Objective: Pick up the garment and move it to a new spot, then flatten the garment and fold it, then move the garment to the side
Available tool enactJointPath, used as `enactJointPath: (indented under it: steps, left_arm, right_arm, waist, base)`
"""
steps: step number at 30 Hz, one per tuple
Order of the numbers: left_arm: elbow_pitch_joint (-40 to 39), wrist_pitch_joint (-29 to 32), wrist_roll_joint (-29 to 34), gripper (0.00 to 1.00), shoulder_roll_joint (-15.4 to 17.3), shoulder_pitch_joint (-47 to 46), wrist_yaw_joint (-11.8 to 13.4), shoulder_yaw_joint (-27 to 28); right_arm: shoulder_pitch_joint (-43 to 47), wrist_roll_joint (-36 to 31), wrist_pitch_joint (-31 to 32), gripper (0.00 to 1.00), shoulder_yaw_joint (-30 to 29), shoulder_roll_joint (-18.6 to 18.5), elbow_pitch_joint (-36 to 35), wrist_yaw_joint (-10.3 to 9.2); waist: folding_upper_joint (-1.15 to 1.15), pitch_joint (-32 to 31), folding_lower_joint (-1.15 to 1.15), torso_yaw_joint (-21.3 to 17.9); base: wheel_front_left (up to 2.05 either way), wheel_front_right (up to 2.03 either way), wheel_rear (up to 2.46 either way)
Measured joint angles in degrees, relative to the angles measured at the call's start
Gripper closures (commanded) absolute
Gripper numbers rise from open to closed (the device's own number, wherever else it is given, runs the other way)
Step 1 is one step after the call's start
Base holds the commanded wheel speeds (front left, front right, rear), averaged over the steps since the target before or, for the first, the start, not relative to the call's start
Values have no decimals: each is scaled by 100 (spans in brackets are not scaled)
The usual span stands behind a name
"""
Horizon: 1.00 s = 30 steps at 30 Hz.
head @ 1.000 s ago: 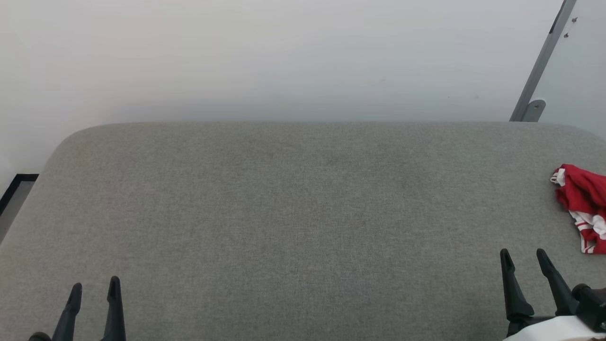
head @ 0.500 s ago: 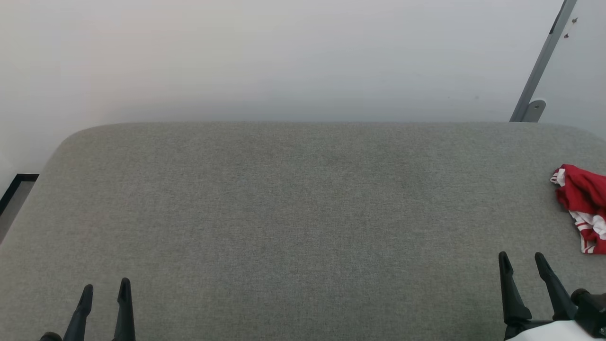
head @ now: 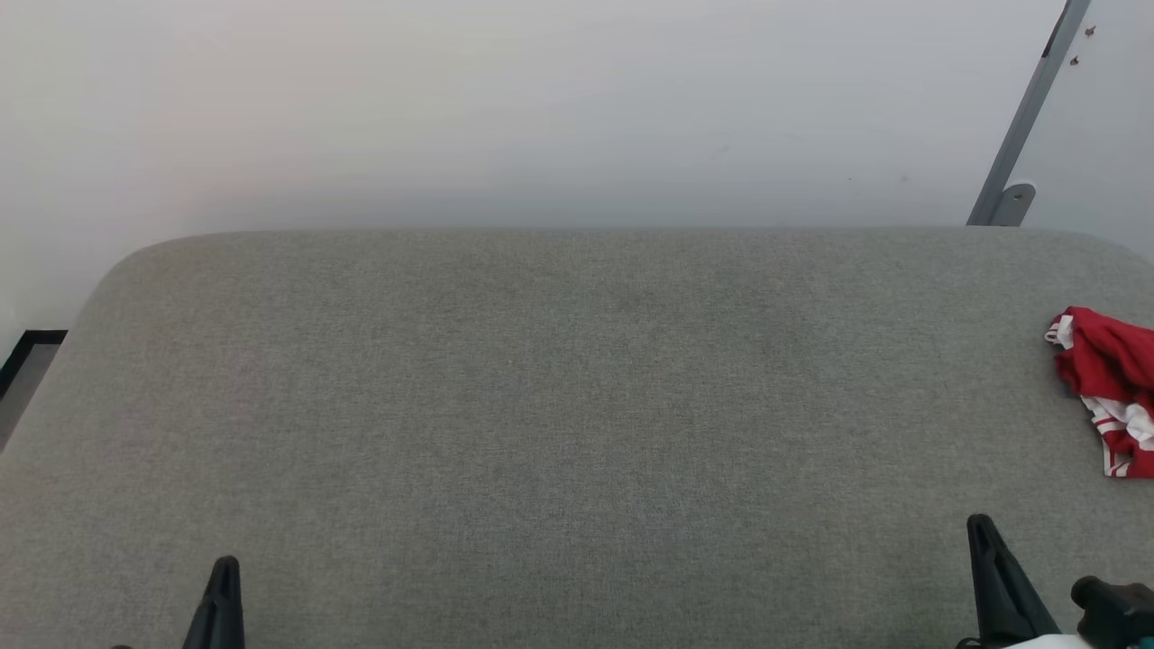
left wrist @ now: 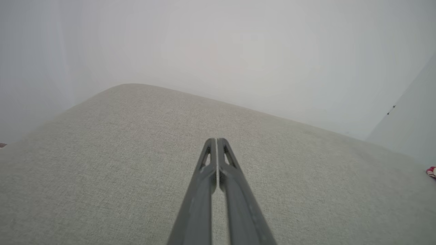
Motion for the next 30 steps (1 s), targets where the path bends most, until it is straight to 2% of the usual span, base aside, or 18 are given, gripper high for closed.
enactJointPath:
  steps: [30]
  left_arm:
    - [330, 758, -2413, 100, -249, -614, 0, 70]
  right_arm:
    - [-387, 2614, 758, 100, -90, 190, 33, -1]
  waist:
    - [0, 84, 0, -62]
  base:
    - [0, 0, 0]
